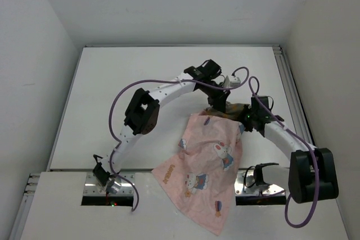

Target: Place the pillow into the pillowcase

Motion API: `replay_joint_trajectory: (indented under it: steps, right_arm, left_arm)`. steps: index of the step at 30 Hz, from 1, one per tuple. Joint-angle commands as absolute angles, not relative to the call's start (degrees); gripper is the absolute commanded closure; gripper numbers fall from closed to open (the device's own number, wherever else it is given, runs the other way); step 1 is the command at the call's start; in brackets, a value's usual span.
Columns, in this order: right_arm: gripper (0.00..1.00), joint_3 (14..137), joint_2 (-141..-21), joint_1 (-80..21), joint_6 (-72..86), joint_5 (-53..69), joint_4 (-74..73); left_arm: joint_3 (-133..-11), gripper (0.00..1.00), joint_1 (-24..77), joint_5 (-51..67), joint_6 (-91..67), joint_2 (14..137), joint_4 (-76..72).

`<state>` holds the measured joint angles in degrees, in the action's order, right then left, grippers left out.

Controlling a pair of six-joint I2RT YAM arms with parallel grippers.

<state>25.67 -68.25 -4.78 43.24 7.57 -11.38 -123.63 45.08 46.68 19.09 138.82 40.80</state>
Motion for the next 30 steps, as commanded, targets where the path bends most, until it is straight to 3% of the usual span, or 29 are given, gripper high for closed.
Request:
replay_joint_trajectory:
  steps: [1, 10, 19, 25, 30]
  right_arm:
    - [1.0, 32.25, -67.77, -3.25, 39.47, 5.37, -8.87]
    - [1.0, 47.8, -65.74, -1.67, 35.33, 4.22, -13.79]
    - [1.0, 60.28, -61.88, -2.11, 35.16, 9.31, -11.08]
    - [1.0, 61.35, -57.93, -2.9, 36.99, 11.33, -7.92]
    - [1.0, 59.68, -56.96, -5.36, 39.2, 16.07, -4.49]
  left_arm:
    - [-129.1, 1.0, 44.39, 53.17, 27.68, 131.67, 54.48]
    - [-142.9, 1.0, 44.56, 54.05, 42.96, 125.95, 68.9]
    - [-139.06, 1.0, 45.0, 52.04, 53.16, 124.28, 75.49]
    - [-132.2, 1.0, 45.53, 47.9, 55.38, 124.54, 73.58]
    - [-128.5, 1.0, 45.53, 42.91, 39.69, 124.37, 59.79]
